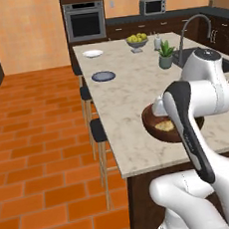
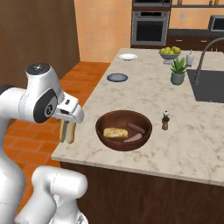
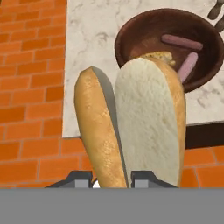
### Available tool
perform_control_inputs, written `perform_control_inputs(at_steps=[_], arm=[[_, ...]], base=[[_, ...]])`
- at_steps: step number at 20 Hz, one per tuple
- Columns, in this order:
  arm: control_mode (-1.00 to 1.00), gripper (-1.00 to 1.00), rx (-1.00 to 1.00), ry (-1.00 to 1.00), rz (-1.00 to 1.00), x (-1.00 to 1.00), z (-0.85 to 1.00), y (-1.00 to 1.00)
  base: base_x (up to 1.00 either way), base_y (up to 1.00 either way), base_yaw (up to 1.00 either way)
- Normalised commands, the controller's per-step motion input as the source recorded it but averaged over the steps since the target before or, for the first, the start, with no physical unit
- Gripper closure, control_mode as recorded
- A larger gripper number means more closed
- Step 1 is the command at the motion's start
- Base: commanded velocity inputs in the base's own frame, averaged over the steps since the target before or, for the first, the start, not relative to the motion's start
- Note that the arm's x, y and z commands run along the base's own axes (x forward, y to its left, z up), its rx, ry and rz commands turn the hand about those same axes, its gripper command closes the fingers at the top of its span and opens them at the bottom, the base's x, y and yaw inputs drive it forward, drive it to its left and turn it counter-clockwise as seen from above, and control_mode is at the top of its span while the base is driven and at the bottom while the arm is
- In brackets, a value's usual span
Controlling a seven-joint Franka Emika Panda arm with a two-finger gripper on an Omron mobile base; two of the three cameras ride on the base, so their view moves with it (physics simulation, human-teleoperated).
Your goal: Place one bun and one sausage from the bowl on each plate.
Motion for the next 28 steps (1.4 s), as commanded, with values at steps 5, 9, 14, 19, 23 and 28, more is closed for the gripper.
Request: perform_control_inputs(at_steps=[5, 9, 14, 19, 23, 28], arm=[[-1.00, 1.00, -0.10, -0.02, 0.12, -0.62, -0.08, 0.00], [-1.00, 1.00, -0.08, 0.00, 0.00, -0.42, 0.00, 0.05], [-1.00, 1.00, 0.01, 0.00, 0.00, -0.04, 0.00, 0.00], [1.00, 1.00, 0.00, 0.00, 0.00, 0.00, 0.00, 0.00], [1.00, 1.00, 0.00, 0.00, 0.00, 0.00, 0.00, 0.00], [1.00, 1.00, 0.00, 0.00, 0.00, 0.00, 0.00, 0.00]], base=[[0.00, 0.00, 0.00], [0.00, 0.00, 0.00], [0.00, 0.00, 0.00], [-0.65, 0.53, -0.03], [-0.24, 1.00, -0.06], [0.58, 1.00, -0.03]])
